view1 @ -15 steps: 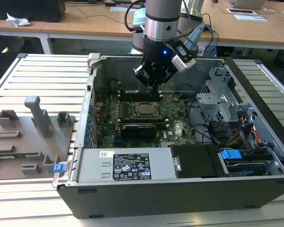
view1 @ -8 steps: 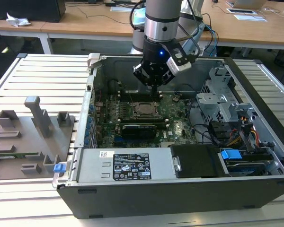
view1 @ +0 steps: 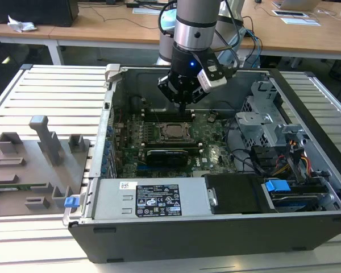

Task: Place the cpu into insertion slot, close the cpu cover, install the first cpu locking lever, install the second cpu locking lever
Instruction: 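Install the first cpu locking lever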

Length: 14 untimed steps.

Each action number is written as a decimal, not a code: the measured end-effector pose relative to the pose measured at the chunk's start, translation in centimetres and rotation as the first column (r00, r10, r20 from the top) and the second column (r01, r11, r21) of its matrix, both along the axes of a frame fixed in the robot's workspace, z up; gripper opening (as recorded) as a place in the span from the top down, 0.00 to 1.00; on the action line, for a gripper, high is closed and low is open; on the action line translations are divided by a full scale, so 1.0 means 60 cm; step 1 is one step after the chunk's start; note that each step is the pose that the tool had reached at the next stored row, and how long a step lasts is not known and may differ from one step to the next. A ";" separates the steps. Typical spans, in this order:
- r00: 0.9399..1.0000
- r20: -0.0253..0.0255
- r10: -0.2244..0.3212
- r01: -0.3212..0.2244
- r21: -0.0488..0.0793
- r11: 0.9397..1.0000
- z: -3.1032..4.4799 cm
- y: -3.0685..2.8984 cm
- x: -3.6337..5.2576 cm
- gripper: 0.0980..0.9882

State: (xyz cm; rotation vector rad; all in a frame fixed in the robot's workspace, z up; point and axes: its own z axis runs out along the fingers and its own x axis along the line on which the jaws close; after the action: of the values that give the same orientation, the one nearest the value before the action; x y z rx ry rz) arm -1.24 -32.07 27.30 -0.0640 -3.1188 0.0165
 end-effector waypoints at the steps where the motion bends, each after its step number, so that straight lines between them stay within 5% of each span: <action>1: 1.000 0.000 0.000 0.000 0.000 1.000 0.000 0.0001 -0.002 0.99; 14: 1.000 0.002 0.000 0.000 0.000 1.000 0.000 0.0000 -0.088 0.99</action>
State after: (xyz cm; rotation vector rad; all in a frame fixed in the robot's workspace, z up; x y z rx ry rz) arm -6.54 -32.07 27.29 -0.0640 -3.1207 0.0161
